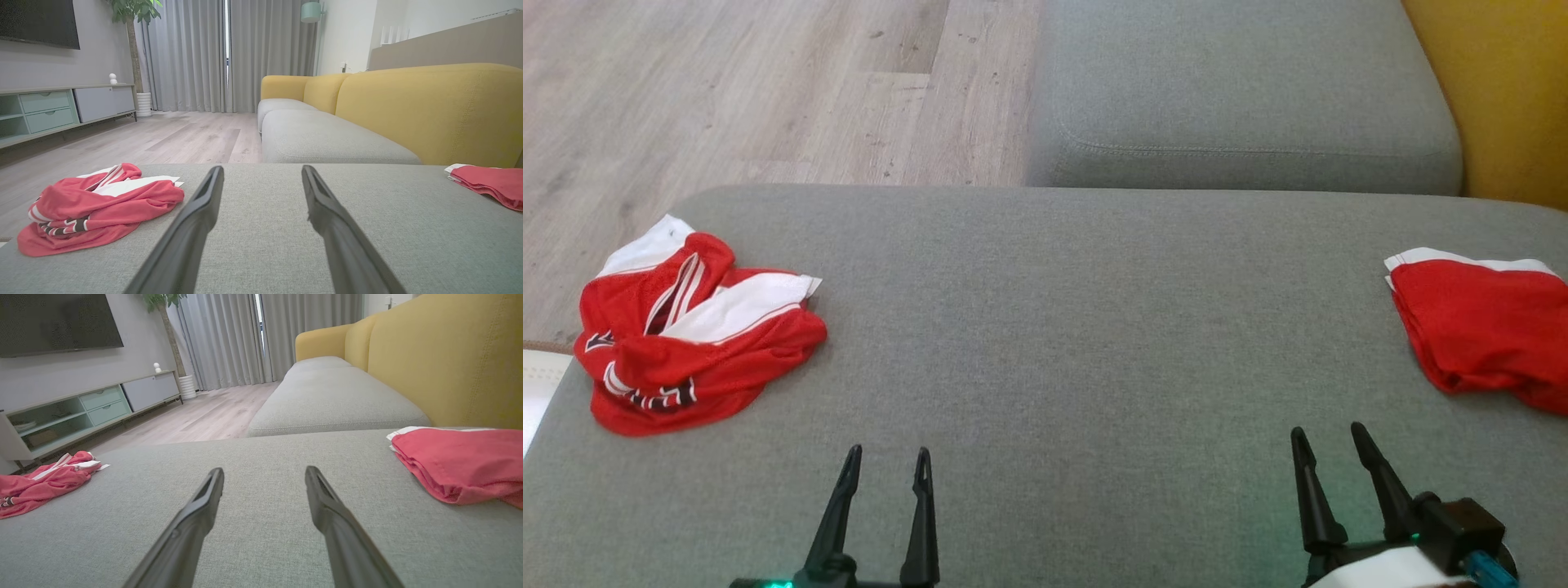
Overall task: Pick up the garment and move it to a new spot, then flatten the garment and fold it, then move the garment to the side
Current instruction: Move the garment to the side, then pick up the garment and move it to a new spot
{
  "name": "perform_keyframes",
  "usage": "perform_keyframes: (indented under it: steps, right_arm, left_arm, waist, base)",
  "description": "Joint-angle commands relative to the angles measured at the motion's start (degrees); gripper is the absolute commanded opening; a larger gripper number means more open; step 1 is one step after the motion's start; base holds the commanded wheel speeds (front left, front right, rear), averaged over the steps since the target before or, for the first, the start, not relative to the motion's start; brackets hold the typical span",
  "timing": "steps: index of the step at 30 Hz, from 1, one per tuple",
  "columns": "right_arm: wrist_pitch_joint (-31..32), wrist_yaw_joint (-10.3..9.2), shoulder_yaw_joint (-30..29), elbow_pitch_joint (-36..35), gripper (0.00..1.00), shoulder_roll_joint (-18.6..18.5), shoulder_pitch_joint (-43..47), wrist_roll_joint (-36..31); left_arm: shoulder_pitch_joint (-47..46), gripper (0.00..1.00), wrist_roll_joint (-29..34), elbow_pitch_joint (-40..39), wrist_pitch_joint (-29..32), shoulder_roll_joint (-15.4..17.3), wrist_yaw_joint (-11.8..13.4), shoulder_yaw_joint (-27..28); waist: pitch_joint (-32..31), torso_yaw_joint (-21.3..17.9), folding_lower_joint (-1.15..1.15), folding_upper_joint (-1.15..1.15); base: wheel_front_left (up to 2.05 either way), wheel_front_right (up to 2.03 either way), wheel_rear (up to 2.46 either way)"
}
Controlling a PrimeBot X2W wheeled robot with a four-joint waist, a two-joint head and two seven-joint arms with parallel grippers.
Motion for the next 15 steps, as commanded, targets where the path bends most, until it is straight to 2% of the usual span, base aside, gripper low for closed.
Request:
perform_keyframes:
  steps: [1,15]
  right_arm:
    - [-0.78,-0.05,1.17,-1.41,1.0,-0.31,-1.23,0.79]
    - [-0.78,-0.05,1.78,-0.55,1.0,-0.15,-0.21,0.66]
  left_arm:
    - [-1.22,1.0,0.6,-1.56,-0.29,-0.18,-0.13,1.65]
    - [-0.94,1.0,1.07,-0.63,-0.29,-0.18,-0.34,2.23]
  waist:
    - [-0.01,0.01,0.0,0.0]
    - [-0.34,-0.37,0.0,0.0]
  base:
    - [0.0,0.0,0.0]
    - [0.0,0.0,0.0]
